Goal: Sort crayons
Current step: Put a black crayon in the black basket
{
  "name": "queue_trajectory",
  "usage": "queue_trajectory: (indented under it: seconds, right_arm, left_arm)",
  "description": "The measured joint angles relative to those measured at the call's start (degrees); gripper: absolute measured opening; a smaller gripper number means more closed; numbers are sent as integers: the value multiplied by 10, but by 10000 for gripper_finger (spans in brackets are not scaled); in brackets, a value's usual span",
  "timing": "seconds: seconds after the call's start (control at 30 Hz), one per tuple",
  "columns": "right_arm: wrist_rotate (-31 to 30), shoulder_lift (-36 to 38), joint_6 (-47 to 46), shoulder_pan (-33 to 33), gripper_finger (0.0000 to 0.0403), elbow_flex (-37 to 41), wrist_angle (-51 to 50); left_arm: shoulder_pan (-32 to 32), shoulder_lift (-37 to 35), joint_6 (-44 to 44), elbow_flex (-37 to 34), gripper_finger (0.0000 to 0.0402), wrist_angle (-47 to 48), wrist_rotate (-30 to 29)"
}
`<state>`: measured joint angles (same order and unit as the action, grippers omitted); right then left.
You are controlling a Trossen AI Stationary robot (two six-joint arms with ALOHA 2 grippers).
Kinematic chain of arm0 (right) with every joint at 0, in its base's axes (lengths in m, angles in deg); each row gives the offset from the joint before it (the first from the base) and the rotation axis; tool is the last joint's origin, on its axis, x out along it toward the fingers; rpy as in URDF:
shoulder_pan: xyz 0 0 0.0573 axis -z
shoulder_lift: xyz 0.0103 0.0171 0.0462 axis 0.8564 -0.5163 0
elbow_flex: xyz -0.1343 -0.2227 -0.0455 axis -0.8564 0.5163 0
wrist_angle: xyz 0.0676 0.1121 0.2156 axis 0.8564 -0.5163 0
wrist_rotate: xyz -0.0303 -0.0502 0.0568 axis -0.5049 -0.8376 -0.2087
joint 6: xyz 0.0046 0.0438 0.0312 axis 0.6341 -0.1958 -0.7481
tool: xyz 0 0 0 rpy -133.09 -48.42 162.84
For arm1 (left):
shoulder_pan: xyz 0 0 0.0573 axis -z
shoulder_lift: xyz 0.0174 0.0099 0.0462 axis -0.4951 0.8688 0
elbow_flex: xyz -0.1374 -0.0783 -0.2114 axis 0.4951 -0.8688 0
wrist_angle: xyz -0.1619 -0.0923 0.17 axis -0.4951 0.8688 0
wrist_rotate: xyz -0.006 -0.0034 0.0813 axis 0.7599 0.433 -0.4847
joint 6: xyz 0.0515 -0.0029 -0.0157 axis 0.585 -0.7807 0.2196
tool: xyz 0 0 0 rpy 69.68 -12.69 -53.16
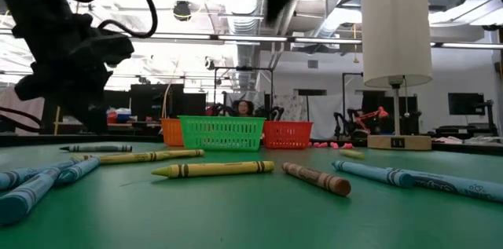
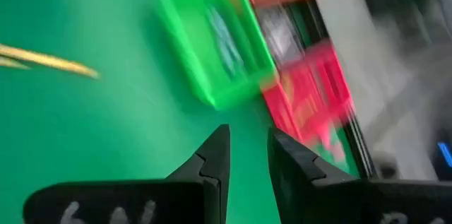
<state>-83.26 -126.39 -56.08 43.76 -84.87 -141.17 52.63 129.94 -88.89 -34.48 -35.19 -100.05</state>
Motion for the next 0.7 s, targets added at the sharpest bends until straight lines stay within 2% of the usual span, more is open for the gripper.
queue_trajectory:
  seconds: [0.1, 0.17, 0.33, 0.43, 0.53, 0.7]
  right_arm:
    - [-2, 0, -125, 25, 93, 86, -50]
    - [18, 0, -176, 44, 93, 145, -58]
    - [114, 6, -180, 80, 90, 256, 1]
    - [152, 6, -183, 96, 82, 295, -5]
    - [158, 7, -209, 110, 71, 332, -19]
    - [194, 7, -225, 125, 52, 381, -27]
  left_arm:
    - [-10, 0, 30, 14, 0, 20, -3]
    - [-17, -1, 64, 27, 0, 35, 0]
    - [-32, -14, 144, 58, 0, 109, 18]
    - [-48, -31, 140, 63, 0, 203, 2]
    - [-62, -46, 110, 63, 0, 288, -36]
    - [-79, -57, 125, 63, 0, 290, -47]
